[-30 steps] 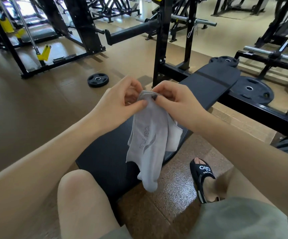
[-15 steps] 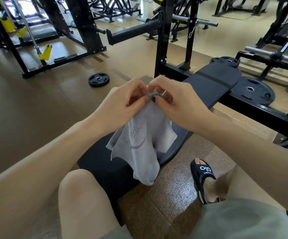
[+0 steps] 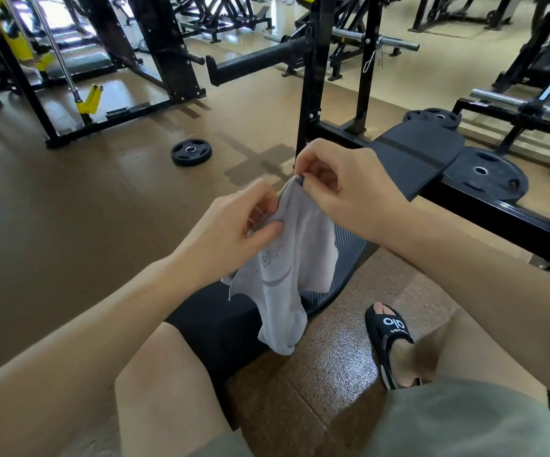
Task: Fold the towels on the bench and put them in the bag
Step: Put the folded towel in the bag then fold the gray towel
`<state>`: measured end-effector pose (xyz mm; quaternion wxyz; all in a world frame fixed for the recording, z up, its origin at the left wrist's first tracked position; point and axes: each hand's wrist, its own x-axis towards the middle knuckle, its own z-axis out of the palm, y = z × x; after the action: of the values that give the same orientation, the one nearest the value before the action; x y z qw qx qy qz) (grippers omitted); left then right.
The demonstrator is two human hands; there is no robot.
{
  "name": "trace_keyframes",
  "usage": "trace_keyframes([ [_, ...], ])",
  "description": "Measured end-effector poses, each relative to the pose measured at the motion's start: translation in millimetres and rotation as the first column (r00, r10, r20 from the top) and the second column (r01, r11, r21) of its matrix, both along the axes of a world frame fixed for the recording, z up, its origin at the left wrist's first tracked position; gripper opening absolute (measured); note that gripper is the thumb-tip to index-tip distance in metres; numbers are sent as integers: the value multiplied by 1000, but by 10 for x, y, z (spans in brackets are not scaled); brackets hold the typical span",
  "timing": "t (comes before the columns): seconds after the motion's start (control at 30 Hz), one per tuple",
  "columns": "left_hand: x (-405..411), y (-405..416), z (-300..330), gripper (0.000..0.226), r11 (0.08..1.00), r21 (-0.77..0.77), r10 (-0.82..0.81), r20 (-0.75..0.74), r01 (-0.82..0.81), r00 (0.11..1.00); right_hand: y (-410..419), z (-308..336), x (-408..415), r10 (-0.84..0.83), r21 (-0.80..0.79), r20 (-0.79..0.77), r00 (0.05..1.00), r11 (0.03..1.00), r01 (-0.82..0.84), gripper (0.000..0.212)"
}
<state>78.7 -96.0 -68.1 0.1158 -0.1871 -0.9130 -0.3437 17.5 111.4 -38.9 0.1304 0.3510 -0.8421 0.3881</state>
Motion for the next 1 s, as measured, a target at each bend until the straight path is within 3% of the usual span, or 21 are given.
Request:
trace_keyframes([
  [0.23, 36, -145, -376, 13, 998, 12, 64, 83, -65, 995, 51, 51, -53, -28, 55, -122, 992, 998, 35, 11],
  [0.47, 67, -339, -526, 24, 969, -245, 2, 33, 6, 999, 145, 22, -215, -146, 72, -184, 972, 984, 161, 13],
  [0.57, 119, -460, -599, 21, 933, -360, -4, 34, 16, 999, 196, 24, -266, -192, 13, -130, 973, 981, 195, 15],
  [0.77, 115, -797, -569, 17, 918, -396, 30, 30, -15, 999, 322, 9, -348, -271, 5, 7, 962, 963, 271, 28],
  [1.0, 57, -1084, -357, 23, 833, -551, -11, -128, -61, 992, 399, -63, -476, -306, -19, 166, 937, 949, 313, 24],
])
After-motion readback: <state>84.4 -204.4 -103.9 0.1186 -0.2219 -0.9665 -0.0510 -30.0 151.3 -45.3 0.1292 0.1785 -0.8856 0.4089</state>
